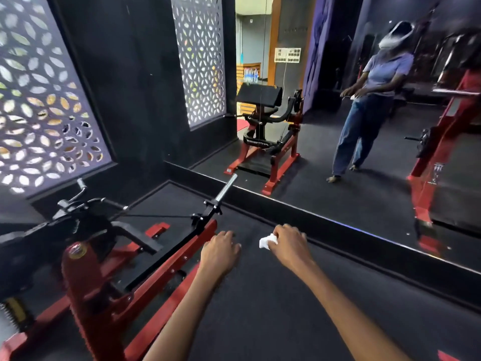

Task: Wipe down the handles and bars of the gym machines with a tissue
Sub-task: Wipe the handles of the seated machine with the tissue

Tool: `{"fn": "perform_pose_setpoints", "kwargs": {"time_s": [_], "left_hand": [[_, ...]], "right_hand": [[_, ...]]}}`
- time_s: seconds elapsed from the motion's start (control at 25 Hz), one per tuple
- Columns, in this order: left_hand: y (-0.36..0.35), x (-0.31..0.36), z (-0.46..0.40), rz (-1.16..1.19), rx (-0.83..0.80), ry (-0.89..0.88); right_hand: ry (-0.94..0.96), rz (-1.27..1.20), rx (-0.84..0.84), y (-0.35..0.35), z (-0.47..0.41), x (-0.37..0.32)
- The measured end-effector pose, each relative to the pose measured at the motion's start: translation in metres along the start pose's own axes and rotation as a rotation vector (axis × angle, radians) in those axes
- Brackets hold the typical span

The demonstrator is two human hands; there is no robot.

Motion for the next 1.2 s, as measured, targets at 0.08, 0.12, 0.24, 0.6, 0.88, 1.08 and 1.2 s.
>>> {"fn": "perform_pose_setpoints", "kwargs": {"time_s": [0.08,0.12,0.24,0.6,0.88,1.08,1.2], "left_hand": [[0.000,-0.003,-0.060,0.029,0.005,0.029],[-0.002,-0.003,-0.094,0.040,0.003,0.038],[-0.006,0.003,-0.189,0.045,0.000,0.029],[-0.044,0.001,-0.444,-0.021,-0.005,0.108],[-0.048,-0.023,-0.613,-0.007,-0.004,0.308],[-0.056,-0.065,-0.709,0.001,0.014,0.464],[-0.065,-0.107,-0.764,0.039,0.018,0.551]], "right_hand": [[-0.008,0.001,-0.012,-0.001,-0.060,0.007],[-0.005,0.001,-0.019,-0.002,-0.093,0.010],[0.018,0.001,-0.027,-0.005,-0.187,0.020],[0.082,-0.046,-0.135,-0.068,-0.456,0.070],[0.281,-0.019,-0.244,-0.096,-0.670,0.064],[0.436,-0.024,-0.324,-0.139,-0.785,0.021],[0.524,-0.019,-0.383,-0.178,-0.850,-0.014]]}}
Point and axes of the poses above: each hand's wrist, its own z-axis away from the middle knuckle, its own y-axis out of the back of the hand, x = y × z, the point moved 5 cm from there along -z, towards the middle knuckle, and after that the axes turned 4 degrees about -z, right-handed, at the moved point
